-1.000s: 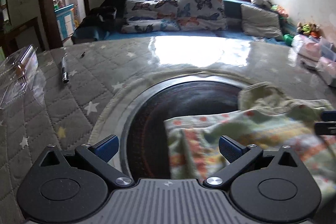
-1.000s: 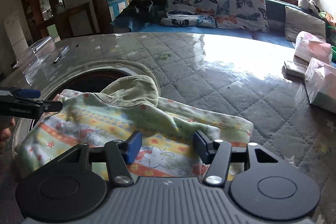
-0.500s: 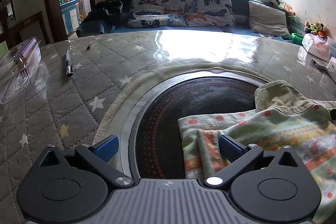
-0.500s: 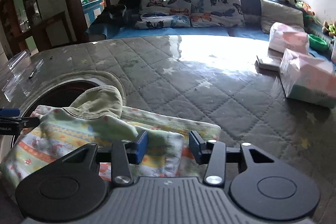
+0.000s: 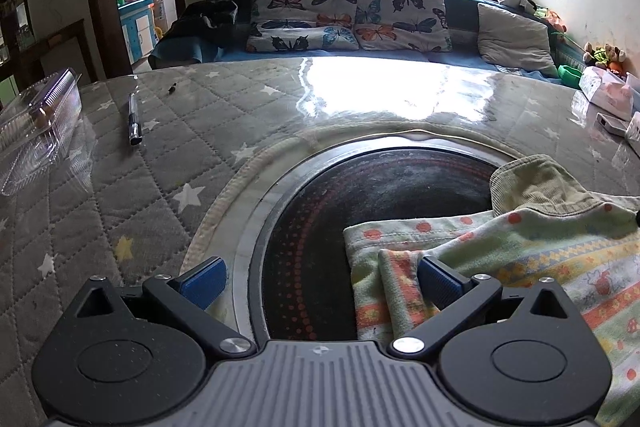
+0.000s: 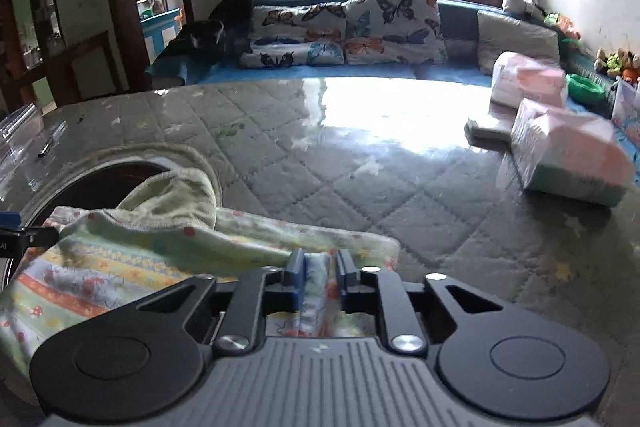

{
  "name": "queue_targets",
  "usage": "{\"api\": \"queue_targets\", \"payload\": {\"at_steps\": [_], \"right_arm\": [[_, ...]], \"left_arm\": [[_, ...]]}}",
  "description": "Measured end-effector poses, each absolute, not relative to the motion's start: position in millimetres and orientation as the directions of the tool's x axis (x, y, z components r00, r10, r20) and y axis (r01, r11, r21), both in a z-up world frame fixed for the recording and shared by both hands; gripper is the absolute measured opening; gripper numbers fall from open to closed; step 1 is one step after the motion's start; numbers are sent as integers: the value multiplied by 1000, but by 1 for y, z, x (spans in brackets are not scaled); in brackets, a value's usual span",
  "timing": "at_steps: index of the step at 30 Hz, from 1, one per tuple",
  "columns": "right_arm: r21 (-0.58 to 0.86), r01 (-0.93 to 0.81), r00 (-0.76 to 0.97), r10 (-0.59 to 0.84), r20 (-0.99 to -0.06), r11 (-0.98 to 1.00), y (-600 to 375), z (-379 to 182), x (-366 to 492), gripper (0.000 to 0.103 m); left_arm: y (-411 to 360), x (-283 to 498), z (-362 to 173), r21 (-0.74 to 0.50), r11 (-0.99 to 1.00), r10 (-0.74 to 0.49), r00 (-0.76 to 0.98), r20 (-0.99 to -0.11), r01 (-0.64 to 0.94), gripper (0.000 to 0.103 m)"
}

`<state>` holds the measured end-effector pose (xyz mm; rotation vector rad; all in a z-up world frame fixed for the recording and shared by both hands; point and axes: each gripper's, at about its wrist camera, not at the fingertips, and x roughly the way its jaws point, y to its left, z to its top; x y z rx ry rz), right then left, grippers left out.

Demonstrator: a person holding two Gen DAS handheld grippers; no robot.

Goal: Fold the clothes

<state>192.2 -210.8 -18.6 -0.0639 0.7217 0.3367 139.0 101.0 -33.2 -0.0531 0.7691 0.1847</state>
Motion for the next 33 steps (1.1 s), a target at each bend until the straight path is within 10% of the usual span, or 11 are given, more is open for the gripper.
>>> {"api": "queue_targets", "payload": {"at_steps": [33], "right_arm": [[-18,-681,551,497,-670,732,-126,-6,107,52]], "left_arm": [[46,96,-18,46,998,53,719,-693,-30,103]]}}
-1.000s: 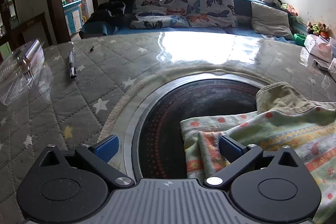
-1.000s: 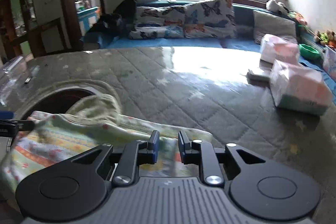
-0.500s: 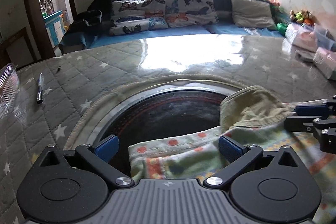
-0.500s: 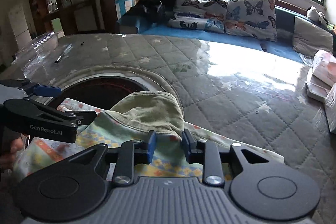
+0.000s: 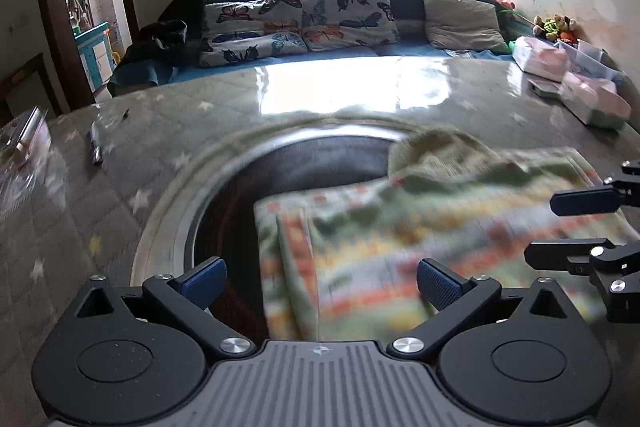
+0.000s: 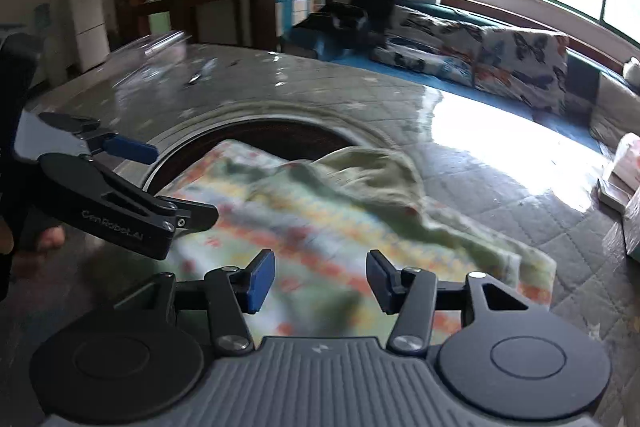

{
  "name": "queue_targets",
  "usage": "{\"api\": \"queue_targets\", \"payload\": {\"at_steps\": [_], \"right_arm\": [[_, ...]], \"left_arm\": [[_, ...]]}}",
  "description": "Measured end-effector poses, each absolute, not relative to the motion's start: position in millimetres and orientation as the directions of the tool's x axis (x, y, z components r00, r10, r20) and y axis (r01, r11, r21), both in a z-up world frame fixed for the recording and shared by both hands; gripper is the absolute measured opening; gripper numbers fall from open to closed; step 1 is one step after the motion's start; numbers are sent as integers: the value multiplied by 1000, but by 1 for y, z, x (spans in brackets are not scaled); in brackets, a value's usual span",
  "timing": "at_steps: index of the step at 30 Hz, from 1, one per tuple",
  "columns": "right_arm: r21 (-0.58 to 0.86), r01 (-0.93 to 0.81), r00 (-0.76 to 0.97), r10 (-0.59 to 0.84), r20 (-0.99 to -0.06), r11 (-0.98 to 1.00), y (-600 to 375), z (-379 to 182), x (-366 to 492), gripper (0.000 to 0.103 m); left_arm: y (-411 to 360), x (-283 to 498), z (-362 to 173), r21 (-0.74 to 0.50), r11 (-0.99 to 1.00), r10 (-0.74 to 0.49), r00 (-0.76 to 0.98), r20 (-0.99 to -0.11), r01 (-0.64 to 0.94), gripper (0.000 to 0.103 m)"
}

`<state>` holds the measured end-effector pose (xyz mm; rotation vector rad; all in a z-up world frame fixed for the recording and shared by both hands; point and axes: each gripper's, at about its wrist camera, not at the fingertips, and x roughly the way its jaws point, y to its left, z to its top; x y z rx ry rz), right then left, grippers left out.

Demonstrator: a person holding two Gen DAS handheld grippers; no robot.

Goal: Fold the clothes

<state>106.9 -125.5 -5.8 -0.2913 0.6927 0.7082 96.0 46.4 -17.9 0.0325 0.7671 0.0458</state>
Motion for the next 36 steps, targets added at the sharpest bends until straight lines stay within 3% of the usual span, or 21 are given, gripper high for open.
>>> {"api": "queue_targets", "payload": {"at_steps": [8,25,36], "right_arm": [[-118,-709,581,482,-656,695,-113,-17,67,52],[-127,-785,528,548,-649,606,-82,-3,55,57],[-145,-877,428,606,-670,459,-22,-12,42,57]], "left_arm": [[43,65,-24,45,998,66,731,-680,-48,103],[80,45,-23,2,989,110,725,-680,-149,103],[133,46,-11,-227,935,34,704,-710,-273,103]]}}
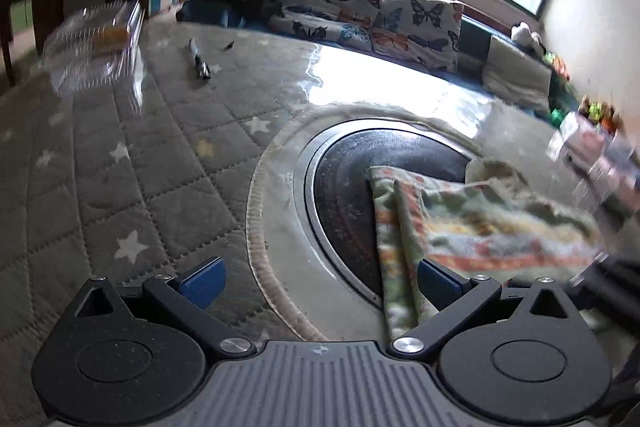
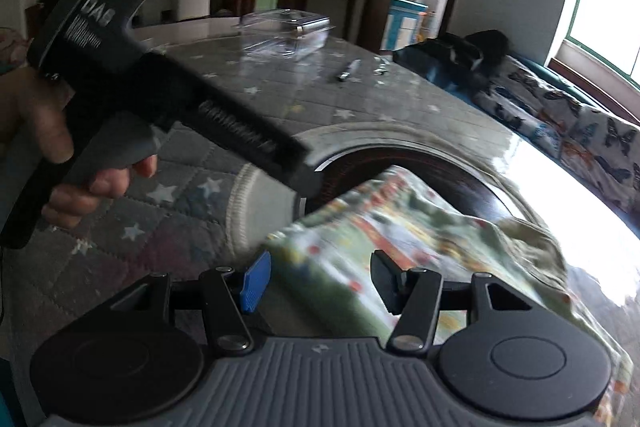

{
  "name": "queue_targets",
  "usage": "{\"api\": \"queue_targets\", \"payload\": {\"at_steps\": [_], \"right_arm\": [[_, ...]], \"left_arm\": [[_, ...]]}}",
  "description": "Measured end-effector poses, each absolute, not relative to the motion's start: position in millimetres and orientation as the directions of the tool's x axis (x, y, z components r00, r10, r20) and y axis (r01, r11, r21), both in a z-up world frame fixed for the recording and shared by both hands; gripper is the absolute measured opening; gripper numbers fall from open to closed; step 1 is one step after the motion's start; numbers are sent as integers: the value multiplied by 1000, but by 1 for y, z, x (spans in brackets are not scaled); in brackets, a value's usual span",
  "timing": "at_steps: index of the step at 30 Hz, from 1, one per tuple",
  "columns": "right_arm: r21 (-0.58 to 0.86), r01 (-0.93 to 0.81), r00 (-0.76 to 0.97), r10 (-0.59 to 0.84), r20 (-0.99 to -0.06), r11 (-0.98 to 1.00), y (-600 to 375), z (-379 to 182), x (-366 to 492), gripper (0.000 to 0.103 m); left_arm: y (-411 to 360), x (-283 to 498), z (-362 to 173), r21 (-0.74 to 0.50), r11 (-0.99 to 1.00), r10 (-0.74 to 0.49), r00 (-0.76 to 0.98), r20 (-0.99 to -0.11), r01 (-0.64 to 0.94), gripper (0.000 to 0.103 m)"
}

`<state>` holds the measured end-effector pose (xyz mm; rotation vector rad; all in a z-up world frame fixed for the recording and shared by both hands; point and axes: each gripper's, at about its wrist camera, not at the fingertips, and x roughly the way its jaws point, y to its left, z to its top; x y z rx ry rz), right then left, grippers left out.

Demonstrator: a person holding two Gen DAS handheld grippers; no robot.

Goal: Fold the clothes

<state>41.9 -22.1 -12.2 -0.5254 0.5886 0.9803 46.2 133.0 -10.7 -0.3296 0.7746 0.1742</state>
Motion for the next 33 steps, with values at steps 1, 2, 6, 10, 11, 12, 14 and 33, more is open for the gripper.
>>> {"api": "queue_targets", "payload": {"at_steps": [1,2,6,10,11,12,14,33], "right_arm": [[-146,-881,422,608,-673,449,-18,-13,40,56],[-149,-886,415,609,-675,439,-15,-15,39,55],[-167,-890,411,591,-694,424,-5,-23,37,45],[-138,-885,406,593,-695,444,-8,-24,42,27],[-109,-884,395,603,-693,454,-10,-22,45,25],[-79,-883,384,612,-691,464,-13,-20,49,21],[-26,-874,371,632,-680,485,-19,-15,54,17],[156,-822,380,731,-567,548,-84,28,71,12]], "left_arm": [[135,46,-10,-242,930,24,702,-711,-277,103],[136,47,-10,-252,927,17,701,-713,-279,103],[137,49,-10,-299,913,-23,694,-720,-279,103],[134,54,-11,-349,897,-72,689,-722,-271,103],[134,55,-11,-364,892,-85,689,-719,-269,103],[133,57,-10,-381,884,-100,690,-717,-269,103],[133,61,-9,-430,861,-138,691,-710,-270,103],[118,102,-21,-716,642,-369,706,-604,-276,74]]}}
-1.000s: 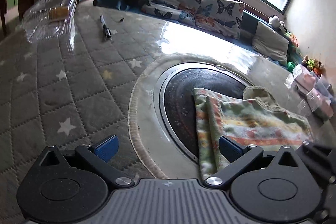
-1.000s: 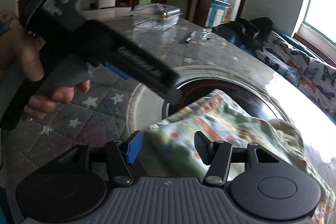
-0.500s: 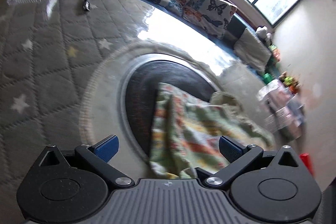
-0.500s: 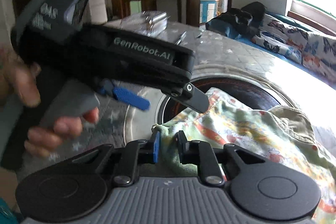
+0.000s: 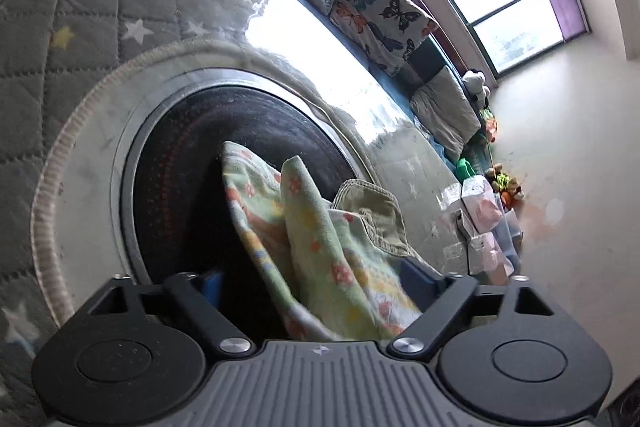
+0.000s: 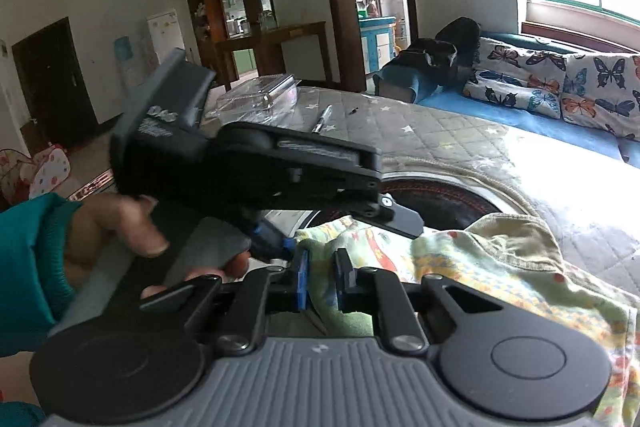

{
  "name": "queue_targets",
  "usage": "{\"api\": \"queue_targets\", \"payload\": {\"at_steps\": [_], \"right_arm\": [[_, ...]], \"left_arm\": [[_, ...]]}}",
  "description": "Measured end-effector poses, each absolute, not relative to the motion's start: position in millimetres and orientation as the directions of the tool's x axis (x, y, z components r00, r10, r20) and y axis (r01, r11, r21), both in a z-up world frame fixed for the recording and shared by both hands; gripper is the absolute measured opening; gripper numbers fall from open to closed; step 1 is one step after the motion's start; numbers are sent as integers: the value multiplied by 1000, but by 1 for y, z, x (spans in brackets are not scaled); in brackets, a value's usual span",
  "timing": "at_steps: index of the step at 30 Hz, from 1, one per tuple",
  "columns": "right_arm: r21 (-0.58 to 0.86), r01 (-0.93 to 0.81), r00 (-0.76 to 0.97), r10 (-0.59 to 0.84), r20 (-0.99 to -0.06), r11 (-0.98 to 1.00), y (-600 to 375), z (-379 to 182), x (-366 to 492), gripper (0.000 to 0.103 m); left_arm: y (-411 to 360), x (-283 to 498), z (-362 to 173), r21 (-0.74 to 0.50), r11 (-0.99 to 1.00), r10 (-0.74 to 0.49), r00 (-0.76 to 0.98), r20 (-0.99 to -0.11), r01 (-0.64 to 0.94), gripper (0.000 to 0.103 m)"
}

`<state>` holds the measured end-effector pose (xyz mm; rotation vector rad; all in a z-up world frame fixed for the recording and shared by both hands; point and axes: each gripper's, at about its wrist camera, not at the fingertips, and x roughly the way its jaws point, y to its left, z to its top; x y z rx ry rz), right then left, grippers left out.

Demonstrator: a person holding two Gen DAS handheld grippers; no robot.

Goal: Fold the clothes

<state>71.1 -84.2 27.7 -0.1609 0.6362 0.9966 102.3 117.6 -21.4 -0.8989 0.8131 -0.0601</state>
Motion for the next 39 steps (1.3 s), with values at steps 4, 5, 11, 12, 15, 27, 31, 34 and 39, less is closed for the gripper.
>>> {"api": "queue_targets", "payload": {"at_steps": [4,5,11,12,15,27,31,34,39], "right_arm": [[156,-836,354,735,-578,525,-80,21,66,12],[158,-837,350,735,-581,523,-80,20,66,13],[172,-795,397,714,-576,581,-99,19,72,23],[168,-781,417,703,-576,601,-106,20,74,29],[145,-723,488,647,-586,676,-132,17,87,41],[93,-364,698,338,-631,927,-235,-11,160,52],[125,-316,701,320,-638,941,-245,-21,175,58],[157,-298,688,326,-649,942,-244,-30,182,57],[173,-324,682,356,-639,930,-235,-33,178,20]], "left_arm": [[121,102,-31,-735,609,-381,702,-602,-299,48],[122,102,-32,-733,609,-379,700,-605,-304,40],[126,101,-38,-699,637,-348,689,-636,-324,21],[126,101,-39,-695,642,-344,689,-638,-324,18],[126,100,-38,-689,650,-340,688,-641,-321,18],[121,103,-36,-664,679,-327,680,-656,-314,22],[120,103,-35,-660,681,-320,682,-658,-317,22],[118,105,-34,-650,690,-310,682,-662,-317,22],[114,107,-32,-623,721,-292,683,-670,-303,19]]}}
